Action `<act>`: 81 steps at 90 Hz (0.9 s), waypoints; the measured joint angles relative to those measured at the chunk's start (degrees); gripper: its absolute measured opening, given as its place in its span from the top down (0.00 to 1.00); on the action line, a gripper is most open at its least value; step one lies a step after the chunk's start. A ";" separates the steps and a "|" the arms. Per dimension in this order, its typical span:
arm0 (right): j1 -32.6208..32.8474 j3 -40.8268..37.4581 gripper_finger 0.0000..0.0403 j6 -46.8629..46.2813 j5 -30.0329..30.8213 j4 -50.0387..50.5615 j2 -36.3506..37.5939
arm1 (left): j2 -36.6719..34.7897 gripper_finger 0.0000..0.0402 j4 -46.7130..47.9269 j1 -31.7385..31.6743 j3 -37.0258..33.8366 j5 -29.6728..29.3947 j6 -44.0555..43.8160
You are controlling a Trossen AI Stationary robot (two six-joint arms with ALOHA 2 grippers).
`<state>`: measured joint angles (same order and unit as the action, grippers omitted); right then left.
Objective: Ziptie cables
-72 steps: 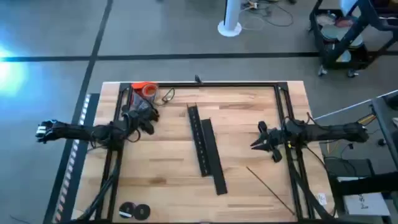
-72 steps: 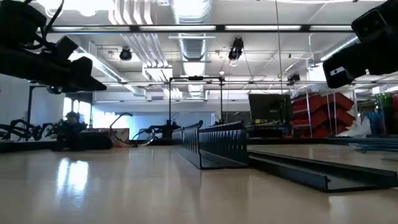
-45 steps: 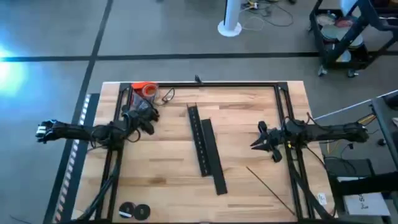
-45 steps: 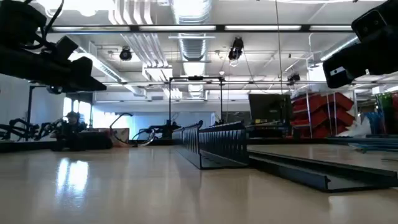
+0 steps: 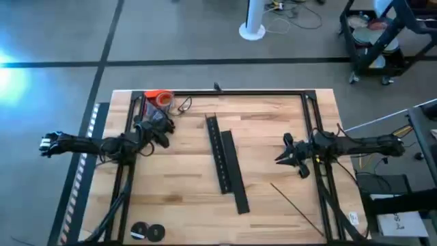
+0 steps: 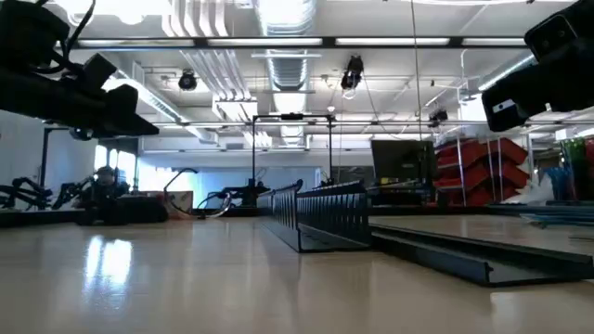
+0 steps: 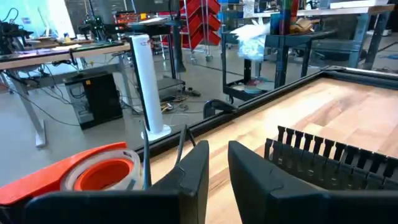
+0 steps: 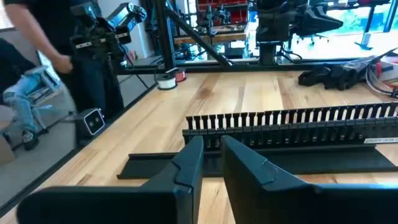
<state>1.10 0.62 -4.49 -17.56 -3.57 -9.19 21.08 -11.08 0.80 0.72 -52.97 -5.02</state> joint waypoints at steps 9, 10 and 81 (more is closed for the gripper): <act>0.01 0.00 0.89 0.00 0.00 0.00 0.00 | 0.00 0.88 0.01 0.00 0.01 0.00 0.02; 0.02 -0.01 0.89 0.00 -0.01 0.00 0.00 | 0.00 0.88 0.00 0.00 0.01 0.00 0.02; 0.01 0.00 0.89 1.48 0.00 -0.12 0.00 | 0.01 0.88 0.01 0.00 0.01 0.00 0.02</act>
<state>1.11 0.62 -3.01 -17.56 -3.70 -9.19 21.09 -11.08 0.80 0.73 -52.97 -5.00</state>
